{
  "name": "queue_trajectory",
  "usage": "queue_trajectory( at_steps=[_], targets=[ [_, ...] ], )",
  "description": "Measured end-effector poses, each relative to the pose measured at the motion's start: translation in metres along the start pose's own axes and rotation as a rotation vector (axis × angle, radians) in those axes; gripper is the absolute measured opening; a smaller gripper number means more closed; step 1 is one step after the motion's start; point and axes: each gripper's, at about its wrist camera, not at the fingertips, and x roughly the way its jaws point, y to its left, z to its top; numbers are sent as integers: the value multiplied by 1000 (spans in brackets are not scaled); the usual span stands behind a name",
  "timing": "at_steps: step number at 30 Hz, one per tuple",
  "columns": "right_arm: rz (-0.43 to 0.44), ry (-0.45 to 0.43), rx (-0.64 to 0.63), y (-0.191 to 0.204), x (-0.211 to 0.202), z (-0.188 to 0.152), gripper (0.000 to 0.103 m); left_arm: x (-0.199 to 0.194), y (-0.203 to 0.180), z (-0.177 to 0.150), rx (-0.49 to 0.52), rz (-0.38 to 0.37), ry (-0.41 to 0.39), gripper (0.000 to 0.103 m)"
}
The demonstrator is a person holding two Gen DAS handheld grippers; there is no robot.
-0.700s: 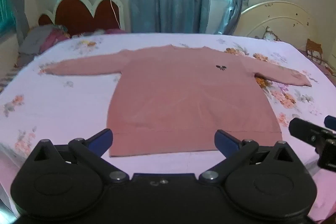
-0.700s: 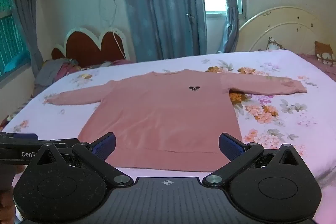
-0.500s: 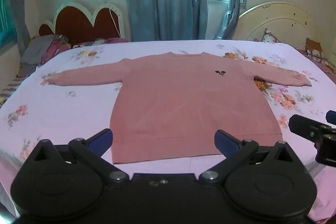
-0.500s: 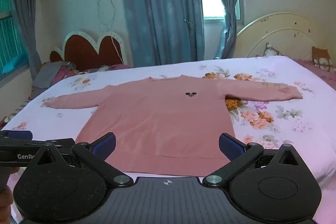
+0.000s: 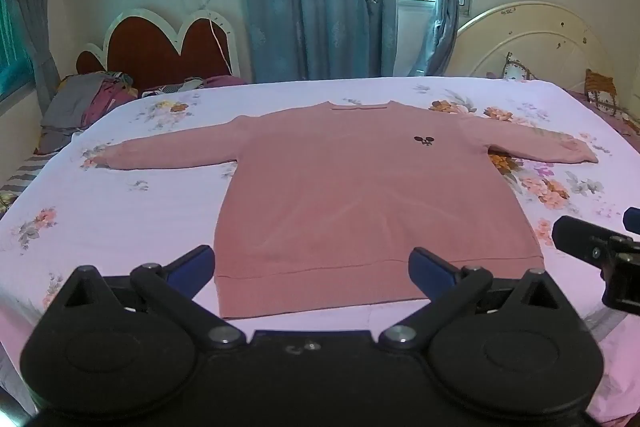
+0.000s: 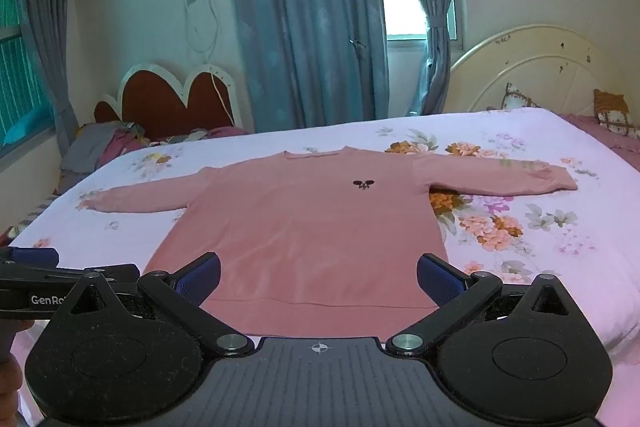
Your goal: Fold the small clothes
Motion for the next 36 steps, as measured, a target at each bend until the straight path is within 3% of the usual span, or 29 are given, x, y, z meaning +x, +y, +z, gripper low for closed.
queue_trajectory(
  at_steps=[36],
  targets=[
    [-9, -3, -13, -2, 6, -3, 103, 2, 1, -3, -5, -5, 7, 103]
  ],
)
